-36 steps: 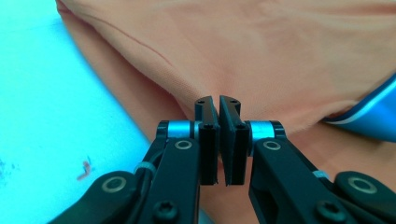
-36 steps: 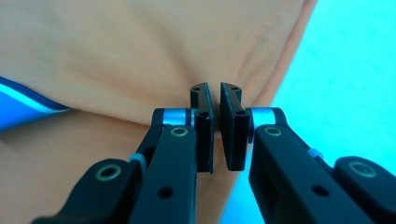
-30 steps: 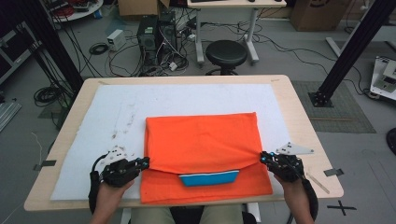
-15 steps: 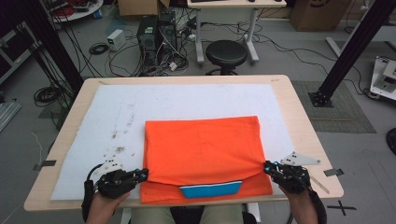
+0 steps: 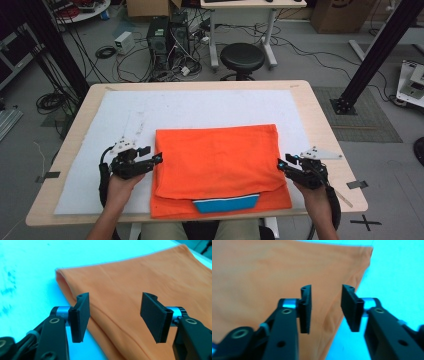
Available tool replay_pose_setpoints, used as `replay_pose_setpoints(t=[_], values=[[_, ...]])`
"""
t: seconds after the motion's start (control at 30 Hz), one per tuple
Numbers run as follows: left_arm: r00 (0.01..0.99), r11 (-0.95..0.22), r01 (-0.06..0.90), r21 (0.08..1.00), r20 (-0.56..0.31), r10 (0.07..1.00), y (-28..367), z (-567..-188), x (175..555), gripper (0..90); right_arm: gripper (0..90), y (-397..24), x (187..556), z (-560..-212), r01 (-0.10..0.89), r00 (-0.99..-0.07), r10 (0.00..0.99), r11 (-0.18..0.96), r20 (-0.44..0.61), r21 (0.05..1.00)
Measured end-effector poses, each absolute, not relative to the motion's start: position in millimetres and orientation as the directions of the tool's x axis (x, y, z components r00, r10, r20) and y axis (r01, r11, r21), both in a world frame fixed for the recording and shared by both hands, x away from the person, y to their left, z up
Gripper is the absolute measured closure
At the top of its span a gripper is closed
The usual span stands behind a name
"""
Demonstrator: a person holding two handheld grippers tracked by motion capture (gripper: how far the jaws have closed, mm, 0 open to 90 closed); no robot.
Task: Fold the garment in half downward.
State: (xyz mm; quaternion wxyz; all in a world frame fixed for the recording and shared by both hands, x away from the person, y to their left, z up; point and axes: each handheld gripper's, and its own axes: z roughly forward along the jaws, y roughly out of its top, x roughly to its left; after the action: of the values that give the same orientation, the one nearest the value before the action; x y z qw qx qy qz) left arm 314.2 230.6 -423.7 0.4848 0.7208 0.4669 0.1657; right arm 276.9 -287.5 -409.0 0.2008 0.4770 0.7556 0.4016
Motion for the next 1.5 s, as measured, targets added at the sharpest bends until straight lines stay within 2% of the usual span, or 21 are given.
replay_pose_setpoints(t=[0.17, 0.37, 0.43, 0.63, 0.73, 0.8, 0.87, 0.9, 1.0, 1.07, 1.1, 1.2, 1.3, 1.5], values=[[0.487, -0.094, 0.520, 0.849, -0.204, 0.849, 230.3, -425.2, 337.9, 38.9, 58.5, -290.3, 288.0, -402.3, 0.549, -0.443, 0.894, 0.210, 0.068, 0.809], [0.448, -0.101, 0.557, 0.825, -0.195, 0.873, 229.9, -438.8, 362.4, 38.1, 52.4, -290.5, 322.7, -410.4, 0.582, -0.405, 0.912, 0.207, 0.059, 0.786], [0.435, -0.119, 0.563, 0.818, -0.171, 0.884, 230.0, -442.2, 369.1, 38.1, 50.4, -288.5, 337.1, -414.5, 0.601, -0.398, 0.916, 0.212, 0.058, 0.771], [0.400, -0.102, 0.582, 0.807, -0.174, 0.900, 230.0, -454.5, 383.0, 38.0, 42.8, -281.8, 381.1, -427.2, 0.668, -0.354, 0.934, 0.219, 0.045, 0.711], [0.403, -0.111, 0.597, 0.795, -0.177, 0.898, 228.3, -454.6, 385.7, 38.2, 41.2, -278.1, 397.9, -433.7, 0.703, -0.339, 0.939, 0.215, 0.053, 0.678], [0.412, -0.153, 0.610, 0.778, -0.145, 0.900, 223.9, -455.5, 386.8, 41.1, 41.7, -275.2, 404.9, -437.6, 0.720, -0.337, 0.940, 0.220, 0.055, 0.658], [0.429, -0.197, 0.605, 0.771, -0.107, 0.897, 217.3, -455.6, 386.7, 47.2, 46.9, -273.3, 408.1, -441.2, 0.725, -0.344, 0.938, 0.236, 0.043, 0.647], [0.426, -0.191, 0.610, 0.769, -0.115, 0.897, 216.0, -455.3, 386.5, 52.4, 53.1, -271.8, 408.9, -443.1, 0.732, -0.356, 0.933, 0.245, 0.050, 0.636], [0.423, -0.179, 0.613, 0.769, -0.128, 0.897, 212.0, -455.3, 386.2, 64.9, 61.7, -269.6, 408.1, -443.2, 0.726, -0.376, 0.925, 0.257, 0.056, 0.638], [0.426, -0.193, 0.604, 0.773, -0.108, 0.898, 208.0, -454.6, 385.3, 75.4, 71.8, -269.0, 407.8, -443.2, 0.729, -0.383, 0.921, 0.255, 0.070, 0.636], [0.421, -0.195, 0.602, 0.774, -0.101, 0.902, 206.5, -454.8, 385.4, 81.1, 79.9, -268.5, 407.3, -442.7, 0.732, -0.393, 0.915, 0.254, 0.087, 0.632], [0.402, -0.165, 0.613, 0.773, -0.125, 0.907, 206.7, -454.8, 387.3, 83.3, 84.0, -268.3, 407.5, -441.7, 0.728, -0.409, 0.908, 0.267, 0.088, 0.631], [0.389, -0.141, 0.618, 0.773, -0.145, 0.910, 208.2, -454.4, 390.4, 83.8, 84.9, -273.2, 410.0, -442.3, 0.733, -0.388, 0.913, 0.225, 0.123, 0.642], [0.366, -0.083, 0.600, 0.796, -0.181, 0.913, 207.8, -451.6, 404.3, 84.1, 85.3, -274.5, 415.3, -439.8, 0.699, -0.343, 0.935, 0.192, 0.087, 0.689]])
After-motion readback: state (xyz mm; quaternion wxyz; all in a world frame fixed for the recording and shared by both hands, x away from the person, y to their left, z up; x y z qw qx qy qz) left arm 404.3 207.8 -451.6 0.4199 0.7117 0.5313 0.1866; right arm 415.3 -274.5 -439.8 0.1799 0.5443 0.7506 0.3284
